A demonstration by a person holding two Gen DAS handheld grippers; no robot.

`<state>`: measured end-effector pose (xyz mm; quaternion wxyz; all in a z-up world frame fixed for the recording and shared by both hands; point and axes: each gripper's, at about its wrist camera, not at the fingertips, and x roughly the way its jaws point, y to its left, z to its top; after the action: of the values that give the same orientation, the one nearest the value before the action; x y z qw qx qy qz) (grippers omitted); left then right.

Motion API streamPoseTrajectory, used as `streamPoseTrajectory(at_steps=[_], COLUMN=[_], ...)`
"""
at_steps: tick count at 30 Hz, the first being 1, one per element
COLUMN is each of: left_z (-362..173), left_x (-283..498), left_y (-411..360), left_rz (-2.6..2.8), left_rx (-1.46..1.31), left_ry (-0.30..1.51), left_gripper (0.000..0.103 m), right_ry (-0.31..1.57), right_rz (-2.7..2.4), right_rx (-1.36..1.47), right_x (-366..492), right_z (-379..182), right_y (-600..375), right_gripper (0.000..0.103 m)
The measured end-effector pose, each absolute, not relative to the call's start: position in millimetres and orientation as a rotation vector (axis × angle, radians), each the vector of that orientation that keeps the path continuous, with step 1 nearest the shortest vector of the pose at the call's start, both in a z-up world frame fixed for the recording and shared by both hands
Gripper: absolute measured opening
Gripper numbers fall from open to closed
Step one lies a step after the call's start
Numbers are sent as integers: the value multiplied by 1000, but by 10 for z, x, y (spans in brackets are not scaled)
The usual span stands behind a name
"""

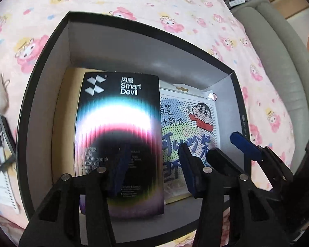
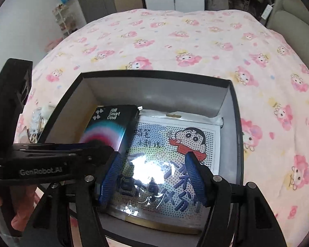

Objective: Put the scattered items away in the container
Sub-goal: 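Carry the Smart Devil box into the black box beside the bead-art kit, then open the left gripper and release the Smart Devil box upright in the box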

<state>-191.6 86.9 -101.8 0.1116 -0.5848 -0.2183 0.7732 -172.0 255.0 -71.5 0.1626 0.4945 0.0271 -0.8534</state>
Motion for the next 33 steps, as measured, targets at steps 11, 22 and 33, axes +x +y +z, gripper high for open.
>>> streamPoseTrajectory(at_steps=[11, 22, 33], left_z=[-1079, -1114, -1152], left_x=[-1961, -1872, -1945], left_y=[1181, 992, 1296], left_rz=[2295, 2307, 2409], left_rx=[-1715, -1789, -1892], left_ry=[-381, -419, -93], left_gripper=[37, 37, 49], right_ry=[61, 88, -2], right_rz=[-2493, -2469, -2460], right_rx=[1392, 1442, 1449], right_x=[-1801, -1820, -1875], right_z=[-687, -818, -801], right_y=[2609, 2541, 2656], right_gripper=[52, 52, 52])
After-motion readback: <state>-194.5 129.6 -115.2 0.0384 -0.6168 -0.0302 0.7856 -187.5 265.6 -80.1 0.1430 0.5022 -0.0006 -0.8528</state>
